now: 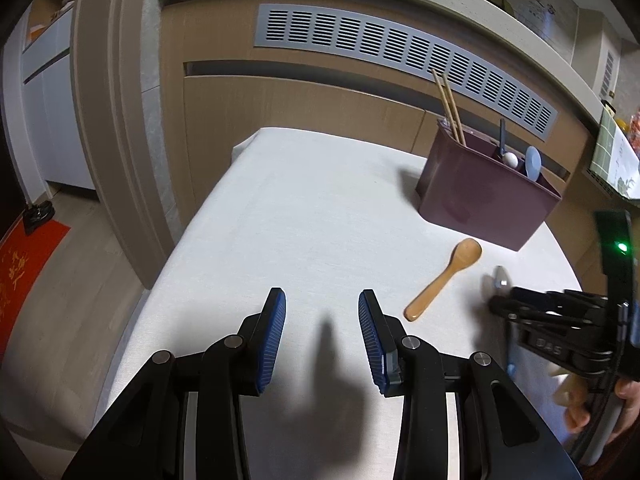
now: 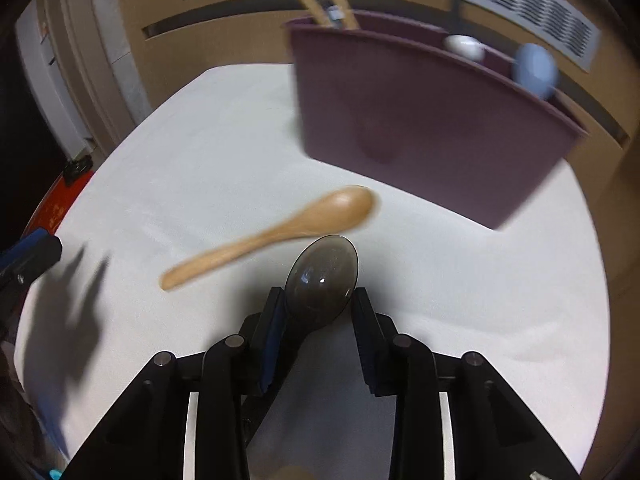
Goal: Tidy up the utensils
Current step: 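Grasp the large grey plastic spoon by its handle with the right gripper, then grasp the wooden spoon with the left gripper while the right gripper holds the grey spoon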
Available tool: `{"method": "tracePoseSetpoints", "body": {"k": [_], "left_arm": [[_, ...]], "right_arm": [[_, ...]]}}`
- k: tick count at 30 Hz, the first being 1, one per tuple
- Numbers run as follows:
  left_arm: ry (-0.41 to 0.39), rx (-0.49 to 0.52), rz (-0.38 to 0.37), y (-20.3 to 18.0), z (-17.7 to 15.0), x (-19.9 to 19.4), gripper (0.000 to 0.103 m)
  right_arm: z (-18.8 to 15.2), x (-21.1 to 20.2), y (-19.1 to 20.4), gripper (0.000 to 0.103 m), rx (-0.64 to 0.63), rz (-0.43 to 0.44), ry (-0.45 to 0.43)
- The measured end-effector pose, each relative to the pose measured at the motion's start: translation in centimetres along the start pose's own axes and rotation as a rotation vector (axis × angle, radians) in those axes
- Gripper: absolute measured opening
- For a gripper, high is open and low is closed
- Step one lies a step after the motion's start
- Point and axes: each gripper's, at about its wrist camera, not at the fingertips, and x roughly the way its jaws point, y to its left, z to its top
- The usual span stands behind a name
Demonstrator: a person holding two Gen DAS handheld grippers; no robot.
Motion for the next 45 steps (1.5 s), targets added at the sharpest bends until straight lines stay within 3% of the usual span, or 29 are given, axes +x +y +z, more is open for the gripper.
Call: {"method": "tracePoseSetpoints", "body": {"k": [6, 9, 12, 17, 22, 26, 30, 35, 45], "left_arm": [[0.028, 0.038, -0.043, -1.7, 0.1, 0.6, 0.039], [0.071, 0.066, -0.155, -2.8, 0.3, 1.8, 0.039], [0.117, 0.123, -0.247, -4.5, 0.6, 3.4, 0.039], [0.161, 0.212, -0.219, -7.6, 1.3, 6.4, 0.039], [0.206, 0.237, -0.168, -8.8, 1.6, 8.7, 0.039], [0.238, 0.231, -0.212, -9.2, 1.1, 8.1, 0.039], [0.276, 0.287, -0.275, -10.6, 0.3, 7.3, 0.039], [0.26, 0.336, -0.249, -12.4, 0.2, 7.7, 0.039], [0.244, 0.435, -0.166, -17.2, 3.6, 12.6, 0.039]], "right_arm": [[-3.0, -2.6, -4.3, 0.03, 0.026, -0.051, -0.033], [-4.7, -4.2, -6.3, 0.03, 0.052, -0.091, -0.065], [-6.3, -5.6, -8.7, 0.03, 0.103, -0.078, -0.091], [-7.9, -5.7, -9.6, 0.03, 0.12, -0.067, -0.098], [-8.0, -5.0, -9.4, 0.03, 0.139, -0.019, -0.089], [-8.1, -4.5, -9.4, 0.03, 0.149, 0.007, -0.077], [-8.3, -4.4, -9.5, 0.031, 0.159, 0.019, -0.079], [-8.5, -4.5, -9.4, 0.031, 0.155, 0.016, -0.084], [-9.1, -4.7, -8.8, 0.032, 0.117, -0.021, -0.089]]}}
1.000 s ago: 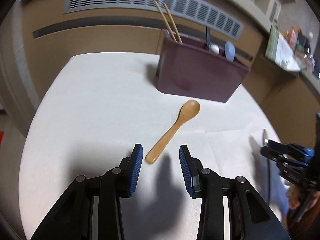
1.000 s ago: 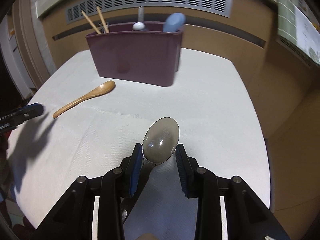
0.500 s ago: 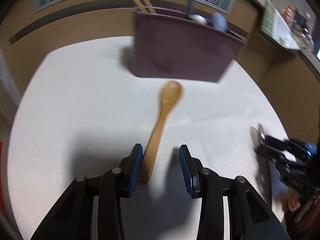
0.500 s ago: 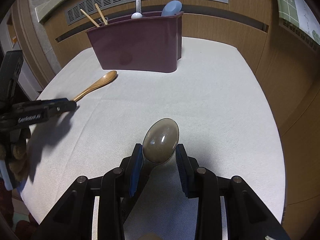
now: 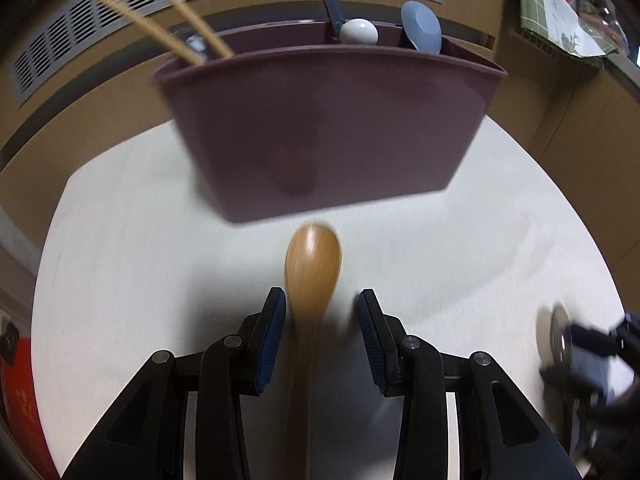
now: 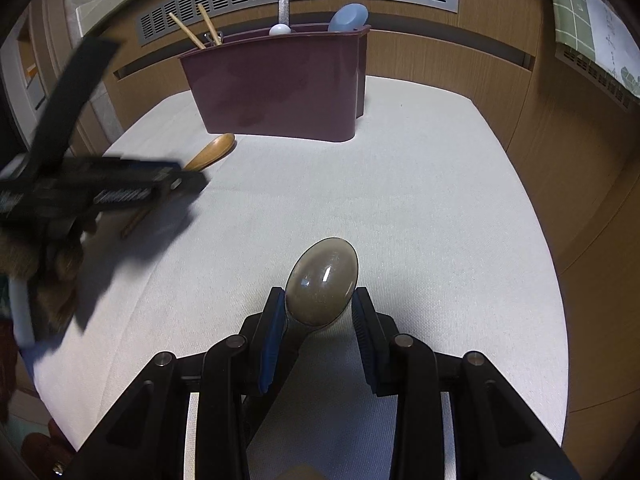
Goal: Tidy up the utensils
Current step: 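Grasp the wooden spoon with the left gripper while the right gripper holds the grey spoon, then lift both spoons over the holder and open both grippers to drop them in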
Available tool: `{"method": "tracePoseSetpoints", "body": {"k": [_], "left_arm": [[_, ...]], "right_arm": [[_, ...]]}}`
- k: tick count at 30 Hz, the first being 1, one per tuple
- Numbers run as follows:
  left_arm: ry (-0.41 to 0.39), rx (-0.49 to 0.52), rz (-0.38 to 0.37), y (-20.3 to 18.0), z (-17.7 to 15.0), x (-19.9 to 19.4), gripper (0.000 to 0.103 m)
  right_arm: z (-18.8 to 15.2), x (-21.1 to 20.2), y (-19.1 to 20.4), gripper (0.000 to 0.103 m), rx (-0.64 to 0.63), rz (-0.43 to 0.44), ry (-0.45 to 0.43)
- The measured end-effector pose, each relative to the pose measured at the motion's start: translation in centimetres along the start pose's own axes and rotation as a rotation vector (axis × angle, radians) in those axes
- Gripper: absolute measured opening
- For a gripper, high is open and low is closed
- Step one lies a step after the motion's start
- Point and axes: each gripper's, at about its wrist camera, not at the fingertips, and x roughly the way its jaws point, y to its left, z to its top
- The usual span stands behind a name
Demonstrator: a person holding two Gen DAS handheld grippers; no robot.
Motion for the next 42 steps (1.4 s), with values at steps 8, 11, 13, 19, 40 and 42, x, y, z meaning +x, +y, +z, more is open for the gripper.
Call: {"method": "tracePoseSetpoints", "body": {"k": [8, 11, 13, 19, 40, 42], "left_arm": [[-0.003, -0.058, 0.007, 0.6, 2.6, 1.4, 0.031], [-0.018, -0.077, -0.005, 0.9, 1.5, 0.7, 0.031], [-0.034, -0.093, -0.02, 1.1, 0.2, -0.5, 0.031], [-0.159, -0.185, -0.077, 2.4, -3.3, -6.2, 0.031], [-0.292, -0.211, -0.084, 2.2, -7.6, -13.5, 0.031], [-0.304, -0.215, -0.095, 2.3, -7.6, -14.0, 0.031]], "right_arm": [[-0.2, -0.1, 0.3, 0.032, -0.036, -0.013, 0.009], [0.0, -0.1, 0.2, 0.034, -0.027, -0.002, 0.023], [0.1, 0.0, 0.1, 0.037, -0.019, 0.012, 0.032], [0.2, 0.0, 0.6, 0.044, -0.03, 0.008, 0.048], [3.1, -4.2, 1.2, 0.03, -0.015, -0.108, -0.128], [3.1, -4.3, 1.0, 0.03, -0.006, -0.102, -0.131]]}}
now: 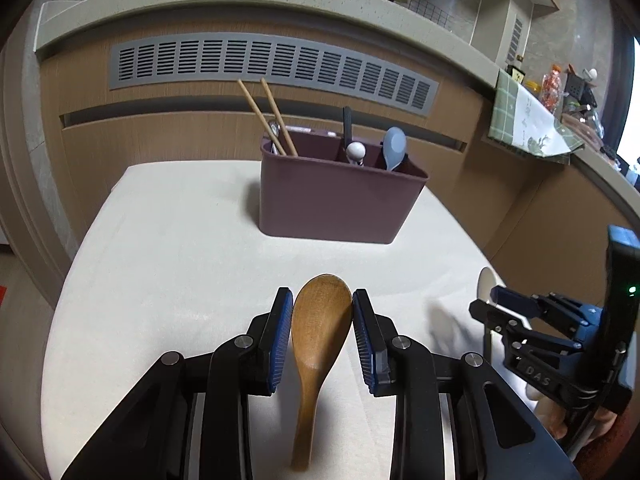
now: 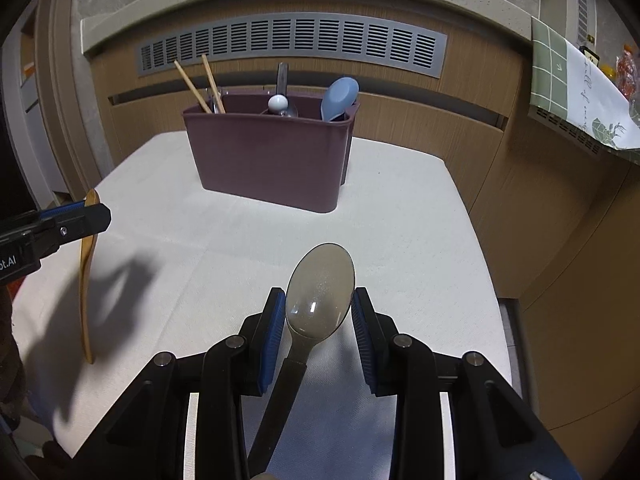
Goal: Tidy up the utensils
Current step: 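Lift both spoons over the holder and open both grippers to drop them in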
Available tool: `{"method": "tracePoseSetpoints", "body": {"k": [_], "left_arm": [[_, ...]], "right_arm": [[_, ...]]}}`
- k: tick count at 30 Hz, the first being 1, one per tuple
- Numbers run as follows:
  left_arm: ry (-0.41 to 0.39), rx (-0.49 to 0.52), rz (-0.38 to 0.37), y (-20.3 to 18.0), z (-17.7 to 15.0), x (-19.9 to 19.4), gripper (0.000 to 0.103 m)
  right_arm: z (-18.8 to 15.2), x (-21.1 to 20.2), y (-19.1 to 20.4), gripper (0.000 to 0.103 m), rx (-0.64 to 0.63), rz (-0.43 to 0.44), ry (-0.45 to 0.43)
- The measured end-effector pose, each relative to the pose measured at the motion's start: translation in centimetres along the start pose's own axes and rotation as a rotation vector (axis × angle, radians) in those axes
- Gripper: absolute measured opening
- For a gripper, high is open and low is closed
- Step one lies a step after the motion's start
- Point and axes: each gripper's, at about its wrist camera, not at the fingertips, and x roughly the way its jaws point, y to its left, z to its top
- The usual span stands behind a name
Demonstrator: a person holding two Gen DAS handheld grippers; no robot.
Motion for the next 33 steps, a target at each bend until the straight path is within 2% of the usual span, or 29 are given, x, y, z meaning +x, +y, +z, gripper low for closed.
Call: {"method": "tracePoseSetpoints", "body": {"k": [6, 11, 17, 21, 24, 27, 29, 33], "left_arm": [[-0.076, 0.022, -0.027, -0.7, 1.3, -2.7, 0.031], [-0.101, 0.022, -0.025, -1.0, 2.0, -3.8, 0.031], [-0.113, 0.033, -0.024, -1.5, 2.6, -4.4, 0.031], [-0.155, 0.063, -0.013, -2.2, 4.6, -5.3, 0.031], [-0.24, 0.095, -0.017, -3.0, 8.1, -7.2, 0.031], [-0.363, 0.105, -0.032, -3.4, 12.8, -9.4, 0.031], [-0.412, 0.086, -0.047, -3.1, 15.4, -9.9, 0.031], [-0.456, 0.021, -0.102, -1.4, 19.1, -8.7, 0.031]], "right_arm": [[0.3, -0.6, 0.0, 0.03, -0.005, -0.01, -0.034], [1.1, -1.5, -0.1, 0.03, -0.012, -0.019, -0.083], [1.7, -1.9, -1.0, 0.03, 0.016, -0.011, -0.092], [3.1, -2.4, -1.5, 0.03, 0.014, -0.019, -0.121], [5.7, -4.4, -2.0, 0.03, 0.011, -0.029, -0.204], [10.7, -8.8, -2.8, 0.03, -0.003, -0.06, -0.378], [13.6, -11.1, -3.1, 0.03, -0.001, -0.074, -0.468], [18.1, -12.4, -2.9, 0.03, -0.018, -0.114, -0.567]]}}
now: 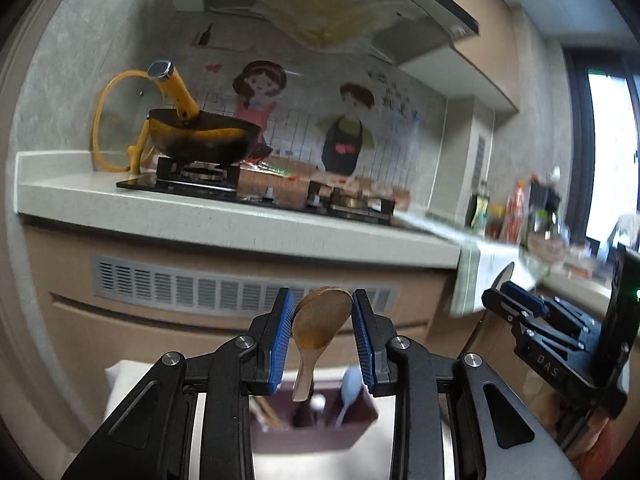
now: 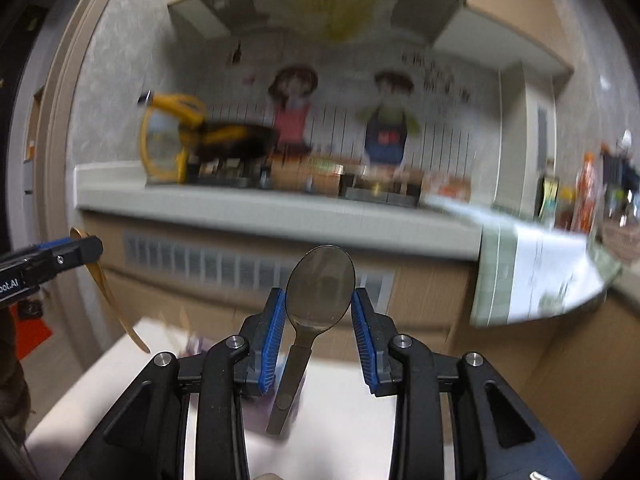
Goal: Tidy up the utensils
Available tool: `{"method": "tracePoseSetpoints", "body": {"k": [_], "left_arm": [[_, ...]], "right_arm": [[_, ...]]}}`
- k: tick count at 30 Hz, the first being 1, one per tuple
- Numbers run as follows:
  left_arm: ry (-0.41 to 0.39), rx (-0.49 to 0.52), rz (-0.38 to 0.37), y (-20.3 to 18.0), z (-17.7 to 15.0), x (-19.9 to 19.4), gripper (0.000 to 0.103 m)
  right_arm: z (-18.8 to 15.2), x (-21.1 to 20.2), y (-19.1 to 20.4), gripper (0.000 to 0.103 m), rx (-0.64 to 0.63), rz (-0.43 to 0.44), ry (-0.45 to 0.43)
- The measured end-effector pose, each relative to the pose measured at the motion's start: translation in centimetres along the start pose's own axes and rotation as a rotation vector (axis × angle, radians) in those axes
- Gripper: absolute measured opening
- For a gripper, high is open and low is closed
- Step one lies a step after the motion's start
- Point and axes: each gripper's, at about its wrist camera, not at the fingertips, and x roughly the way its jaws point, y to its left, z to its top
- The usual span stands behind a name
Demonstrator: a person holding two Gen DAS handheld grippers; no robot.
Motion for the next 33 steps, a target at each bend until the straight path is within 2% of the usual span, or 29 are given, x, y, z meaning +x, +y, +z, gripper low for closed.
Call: {"method": "tracePoseSetpoints", "body": {"k": [5, 10, 14, 16, 18, 19, 21, 24, 28, 30, 33], "left_arm": [[0.057, -0.066, -0.022, 2.5, -0.3, 4.6, 0.031], [0.144, -0.108, -0.034, 4.5, -2.8, 8.7, 0.031], [0.221, -0.152, -0.077, 5.6, -5.2, 11.7, 0.031], [0.299, -0.179, -0.119, 6.1, -7.1, 13.8, 0.033], [0.347, -0.196, -0.136, 6.7, -8.7, 15.4, 0.035], [0.358, -0.189, -0.123, 7.0, -9.5, 15.9, 0.037], [0.356, -0.166, -0.072, 7.0, -10.4, 15.7, 0.039], [0.31, -0.163, 0.006, 7.2, -11.3, 13.1, 0.04], [0.222, -0.097, 0.128, 5.5, -12.7, 7.3, 0.04], [0.221, -0.026, 0.221, 4.1, -13.9, 3.9, 0.04], [0.239, 0.023, 0.313, 2.2, -15.7, 0.3, 0.04]], "right_arm": [[0.2, 3.9, 0.9, 0.03, -0.008, 0.022, 0.014], [-2.5, 9.0, 1.9, 0.03, -0.003, 0.05, 0.114], [-4.9, 12.3, 3.0, 0.03, -0.011, 0.062, 0.193], [-6.4, 14.2, 3.7, 0.032, -0.017, 0.117, 0.266], [-7.8, 16.0, 4.1, 0.032, -0.009, 0.216, 0.356], [-8.7, 16.9, 4.1, 0.031, 0.011, 0.275, 0.398], [-10.0, 17.7, 3.9, 0.031, 0.032, 0.3, 0.445], [-11.1, 16.4, 2.8, 0.031, 0.042, 0.219, 0.438], [-12.0, 11.6, 1.6, 0.031, 0.092, 0.174, 0.385], [-12.4, 9.1, 1.4, 0.031, 0.112, 0.171, 0.361], [-13.7, 3.8, 1.8, 0.032, 0.173, 0.225, 0.333]]}}
